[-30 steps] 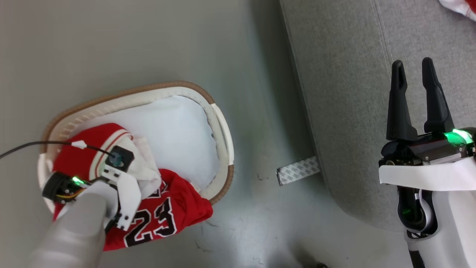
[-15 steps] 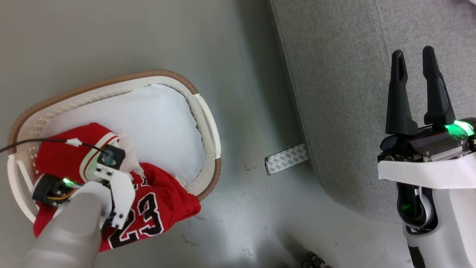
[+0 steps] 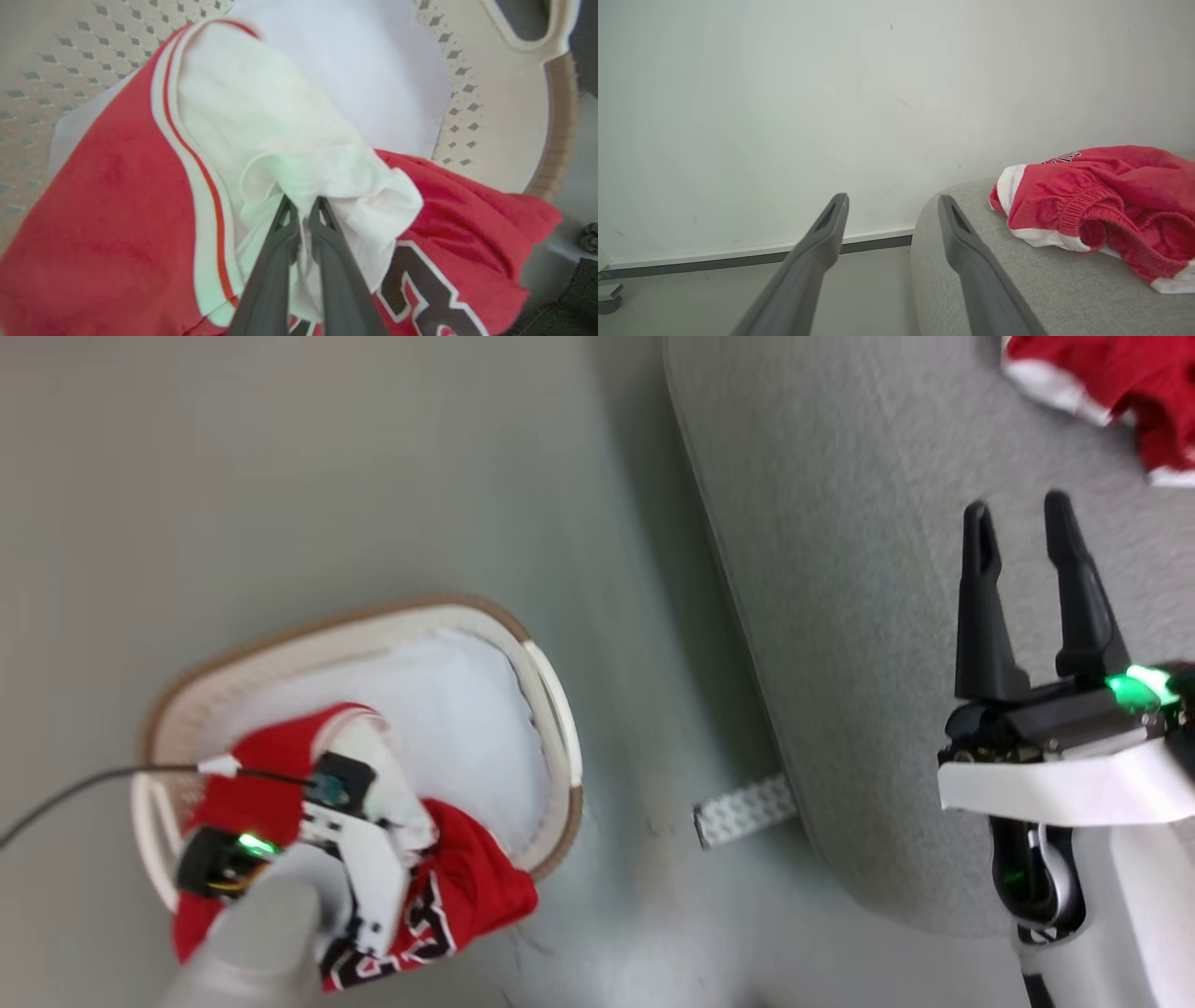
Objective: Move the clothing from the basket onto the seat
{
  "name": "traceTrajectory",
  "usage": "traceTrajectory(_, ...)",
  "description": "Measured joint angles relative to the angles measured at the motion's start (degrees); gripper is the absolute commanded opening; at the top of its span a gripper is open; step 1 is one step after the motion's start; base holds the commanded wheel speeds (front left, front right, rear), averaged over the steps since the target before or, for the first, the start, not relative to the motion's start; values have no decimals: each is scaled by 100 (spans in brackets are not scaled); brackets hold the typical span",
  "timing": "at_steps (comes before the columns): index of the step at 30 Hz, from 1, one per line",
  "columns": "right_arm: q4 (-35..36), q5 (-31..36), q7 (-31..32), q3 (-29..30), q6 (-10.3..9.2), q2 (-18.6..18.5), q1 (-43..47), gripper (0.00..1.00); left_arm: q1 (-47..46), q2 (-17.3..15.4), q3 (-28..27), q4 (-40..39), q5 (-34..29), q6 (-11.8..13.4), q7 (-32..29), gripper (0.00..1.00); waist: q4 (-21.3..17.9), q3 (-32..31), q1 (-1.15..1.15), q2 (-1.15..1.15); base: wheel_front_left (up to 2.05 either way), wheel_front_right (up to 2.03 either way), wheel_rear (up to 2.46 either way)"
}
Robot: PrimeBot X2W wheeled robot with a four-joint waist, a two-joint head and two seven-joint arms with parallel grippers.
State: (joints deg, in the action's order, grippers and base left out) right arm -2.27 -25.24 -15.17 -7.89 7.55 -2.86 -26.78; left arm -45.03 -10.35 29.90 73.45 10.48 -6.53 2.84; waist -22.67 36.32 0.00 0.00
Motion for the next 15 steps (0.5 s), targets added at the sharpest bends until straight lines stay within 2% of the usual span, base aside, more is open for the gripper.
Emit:
traceTrajectory(9, -312, 347, 0, 8, 0, 0, 443, 100, 342, 444, -110, -60, 512, -77, 768, 0, 346, -1173, 0, 0, 0, 0, 0)
traceTrajectory(15, -468, 374, 0, 44, 0, -99, 750, 100, 651, 617, 75, -436, 945, -98, 1035, 0, 633, -1911, 0, 0, 0, 0, 0)
